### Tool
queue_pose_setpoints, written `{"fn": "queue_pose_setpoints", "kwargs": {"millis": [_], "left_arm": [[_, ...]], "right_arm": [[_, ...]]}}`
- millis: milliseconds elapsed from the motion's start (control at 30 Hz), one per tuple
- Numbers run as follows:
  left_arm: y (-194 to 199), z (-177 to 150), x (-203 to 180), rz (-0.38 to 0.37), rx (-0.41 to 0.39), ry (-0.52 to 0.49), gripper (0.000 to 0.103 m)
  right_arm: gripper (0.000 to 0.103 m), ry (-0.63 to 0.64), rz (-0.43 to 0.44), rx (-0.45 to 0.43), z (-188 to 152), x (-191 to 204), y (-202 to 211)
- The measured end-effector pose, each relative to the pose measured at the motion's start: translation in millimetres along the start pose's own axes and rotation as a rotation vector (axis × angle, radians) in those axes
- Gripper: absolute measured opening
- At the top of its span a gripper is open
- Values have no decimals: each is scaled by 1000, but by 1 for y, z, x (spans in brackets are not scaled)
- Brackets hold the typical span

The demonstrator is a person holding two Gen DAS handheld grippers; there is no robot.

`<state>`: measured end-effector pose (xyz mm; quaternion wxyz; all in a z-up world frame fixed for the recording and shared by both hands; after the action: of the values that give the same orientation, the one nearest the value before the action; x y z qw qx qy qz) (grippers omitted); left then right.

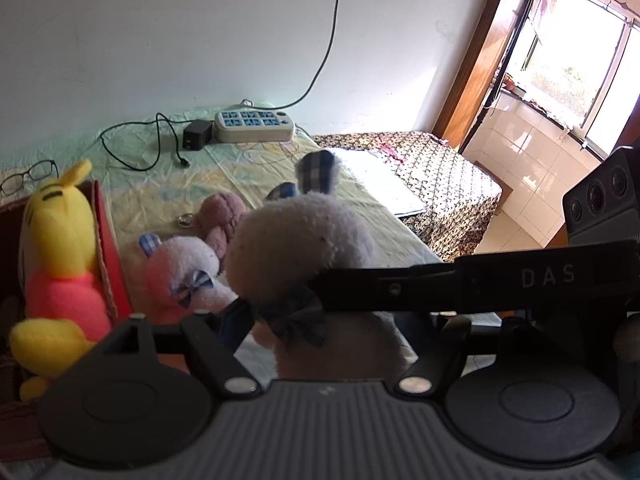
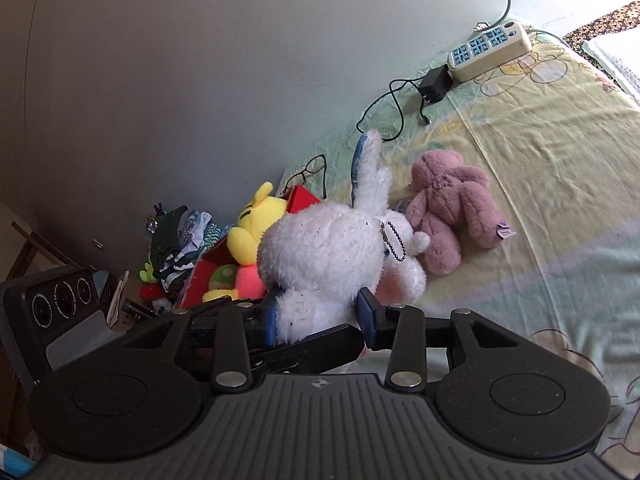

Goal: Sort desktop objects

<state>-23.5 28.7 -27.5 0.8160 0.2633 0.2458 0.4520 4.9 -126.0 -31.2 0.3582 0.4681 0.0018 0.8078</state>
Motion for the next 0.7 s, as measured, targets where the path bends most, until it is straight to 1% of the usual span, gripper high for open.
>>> {"fn": "queue_pose_setpoints", "kwargs": {"millis": [200,333,400,533,700], "left_arm": [[36,8,30,-13,-80,-20,76],[60,12,54,1,-130,-32,76],[71,13,65,8,-150,-31,79],[92,12,93,41,-186,-22,80],[104,8,127,79,-197,9,80]], "right_arm": [[42,73,9,-76,-1,45,-14],[42,128,27,-121,-4,74,-30],[42,154,39,-133,-5,87,-39],[43,193,67,-135,-6,110,-63],[42,225,84,-104,-7,129,-96]]}}
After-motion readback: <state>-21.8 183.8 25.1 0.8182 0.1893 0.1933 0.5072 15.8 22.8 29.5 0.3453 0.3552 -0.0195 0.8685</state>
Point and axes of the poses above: each gripper's, at about its wrist camera, not at the fingertips, and y roughly against the way its jaws point, x to its left, z to its top, the point moved 7 cm from there along -y, roughly the way its jaws point, and after that the axes turned 7 degrees about z, right-handed, at the moved point
